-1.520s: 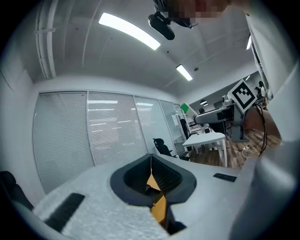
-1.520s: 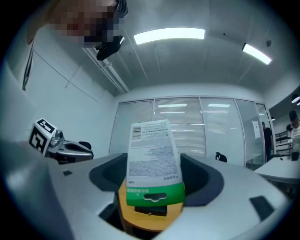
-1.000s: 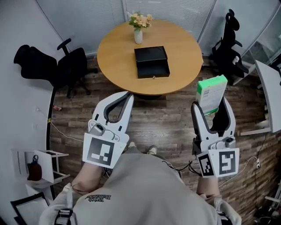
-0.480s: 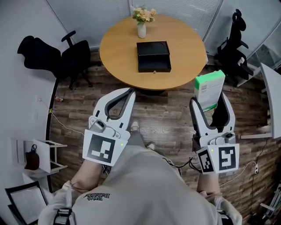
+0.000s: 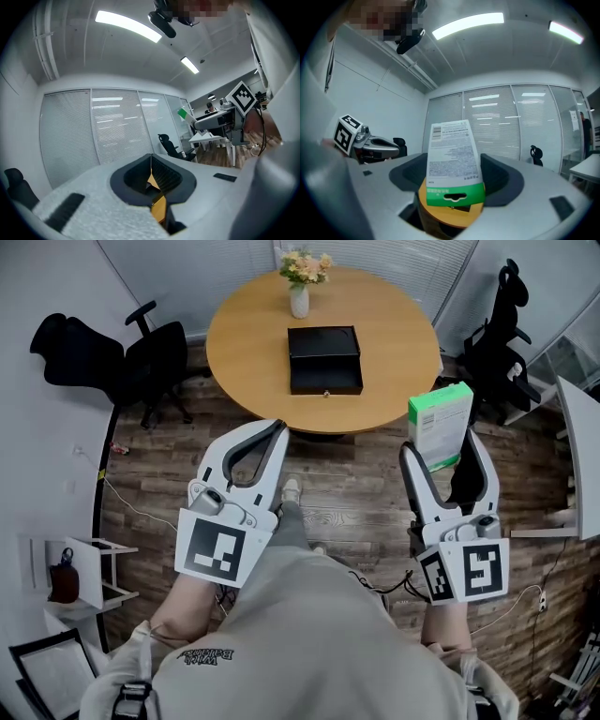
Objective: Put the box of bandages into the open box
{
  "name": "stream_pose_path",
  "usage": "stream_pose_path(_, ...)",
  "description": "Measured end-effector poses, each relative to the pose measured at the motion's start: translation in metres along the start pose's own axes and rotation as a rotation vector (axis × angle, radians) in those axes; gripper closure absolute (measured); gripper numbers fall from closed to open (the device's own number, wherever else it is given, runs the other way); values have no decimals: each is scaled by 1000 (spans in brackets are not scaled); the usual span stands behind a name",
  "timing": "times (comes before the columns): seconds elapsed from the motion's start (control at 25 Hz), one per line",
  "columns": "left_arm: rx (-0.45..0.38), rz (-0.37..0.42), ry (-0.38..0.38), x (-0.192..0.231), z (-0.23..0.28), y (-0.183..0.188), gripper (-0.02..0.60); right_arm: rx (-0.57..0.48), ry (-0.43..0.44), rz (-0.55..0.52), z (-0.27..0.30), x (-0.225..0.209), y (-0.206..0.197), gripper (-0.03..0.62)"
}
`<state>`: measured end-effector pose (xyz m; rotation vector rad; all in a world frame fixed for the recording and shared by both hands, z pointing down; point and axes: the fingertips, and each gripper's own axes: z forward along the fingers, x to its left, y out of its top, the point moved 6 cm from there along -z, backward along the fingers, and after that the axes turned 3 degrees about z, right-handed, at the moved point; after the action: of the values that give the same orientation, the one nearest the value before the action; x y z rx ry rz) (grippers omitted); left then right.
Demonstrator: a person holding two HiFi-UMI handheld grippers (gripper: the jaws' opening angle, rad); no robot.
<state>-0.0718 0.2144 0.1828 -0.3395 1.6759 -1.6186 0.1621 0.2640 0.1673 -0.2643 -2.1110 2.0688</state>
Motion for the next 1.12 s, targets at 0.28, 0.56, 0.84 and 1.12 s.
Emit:
stream_pose_path(0.28, -3, -12, -15, 16, 29, -13, 558, 26, 20, 3, 37, -10, -10, 266)
stream_pose_path(0.56, 13, -24, -32, 48, 67, -31, 558, 85, 36, -16, 86, -17, -24, 266)
stream_pose_path(0.84, 12, -29, -55, 88, 110, -43, 558, 124, 45, -30, 142, -23, -26, 266)
stream_pose_path(1.12, 37, -40, -104, 132, 153, -61, 558, 175, 49, -48, 207, -23, -27, 266)
